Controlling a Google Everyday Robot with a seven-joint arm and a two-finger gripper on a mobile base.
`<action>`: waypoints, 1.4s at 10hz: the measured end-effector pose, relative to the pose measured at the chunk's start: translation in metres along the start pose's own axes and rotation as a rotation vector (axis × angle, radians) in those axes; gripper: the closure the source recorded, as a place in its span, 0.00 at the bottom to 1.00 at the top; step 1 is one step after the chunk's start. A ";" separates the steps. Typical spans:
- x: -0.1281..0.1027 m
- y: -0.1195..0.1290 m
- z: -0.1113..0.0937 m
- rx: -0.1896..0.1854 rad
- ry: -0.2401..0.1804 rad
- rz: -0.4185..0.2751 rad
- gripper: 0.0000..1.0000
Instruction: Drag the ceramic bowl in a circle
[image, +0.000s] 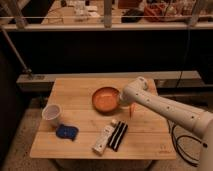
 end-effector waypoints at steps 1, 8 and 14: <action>-0.008 0.000 0.001 -0.014 0.001 -0.026 0.93; -0.095 -0.095 0.014 -0.035 -0.016 -0.379 0.93; -0.036 -0.156 0.022 0.048 -0.041 -0.320 0.93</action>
